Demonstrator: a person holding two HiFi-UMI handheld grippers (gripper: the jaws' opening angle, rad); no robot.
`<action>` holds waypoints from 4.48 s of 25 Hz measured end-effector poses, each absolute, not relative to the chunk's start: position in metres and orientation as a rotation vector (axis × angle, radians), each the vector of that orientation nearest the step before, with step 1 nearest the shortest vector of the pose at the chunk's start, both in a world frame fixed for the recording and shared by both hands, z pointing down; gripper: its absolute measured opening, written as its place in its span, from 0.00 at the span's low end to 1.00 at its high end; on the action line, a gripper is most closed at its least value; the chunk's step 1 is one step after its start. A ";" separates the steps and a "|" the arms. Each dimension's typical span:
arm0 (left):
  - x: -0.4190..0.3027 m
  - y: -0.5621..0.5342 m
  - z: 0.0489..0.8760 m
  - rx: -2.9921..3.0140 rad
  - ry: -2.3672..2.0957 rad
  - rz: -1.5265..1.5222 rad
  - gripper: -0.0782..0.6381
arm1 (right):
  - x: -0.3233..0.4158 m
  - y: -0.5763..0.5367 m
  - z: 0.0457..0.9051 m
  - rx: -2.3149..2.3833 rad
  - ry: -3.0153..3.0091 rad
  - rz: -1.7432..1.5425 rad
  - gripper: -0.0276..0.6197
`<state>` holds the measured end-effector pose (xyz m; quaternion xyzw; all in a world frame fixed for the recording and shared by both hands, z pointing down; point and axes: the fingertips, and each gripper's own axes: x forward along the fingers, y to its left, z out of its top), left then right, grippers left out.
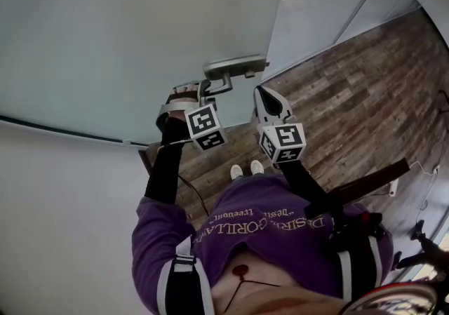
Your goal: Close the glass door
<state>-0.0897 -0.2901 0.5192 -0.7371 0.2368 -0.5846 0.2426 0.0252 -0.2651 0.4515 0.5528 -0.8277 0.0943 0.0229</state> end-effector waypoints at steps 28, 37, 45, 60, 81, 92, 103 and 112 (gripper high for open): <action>-0.069 -0.307 0.536 -1.993 0.590 -1.649 0.14 | 0.031 -0.266 0.463 1.760 -2.513 0.277 0.04; -0.068 -0.307 0.534 -1.987 0.609 -1.668 0.14 | 0.032 -0.259 0.462 1.755 -2.517 0.270 0.04; -0.070 -0.313 0.534 -1.983 0.634 -1.667 0.14 | 0.032 -0.258 0.464 1.764 -2.510 0.265 0.04; -0.074 -0.331 0.534 -1.991 0.654 -1.676 0.14 | 0.029 -0.264 0.465 1.765 -2.502 0.275 0.04; -0.075 -0.340 0.534 -2.001 0.671 -1.676 0.14 | 0.028 -0.264 0.463 1.763 -2.508 0.258 0.04; -0.077 -0.346 0.534 -2.022 0.661 -1.679 0.14 | 0.028 -0.266 0.463 1.763 -2.510 0.246 0.04; -0.077 -0.350 0.536 -2.046 0.665 -1.671 0.14 | 0.028 -0.266 0.463 1.762 -2.512 0.234 0.04; -0.073 -0.361 0.531 -2.051 0.664 -1.675 0.14 | 0.032 -0.273 0.457 1.777 -2.504 0.250 0.04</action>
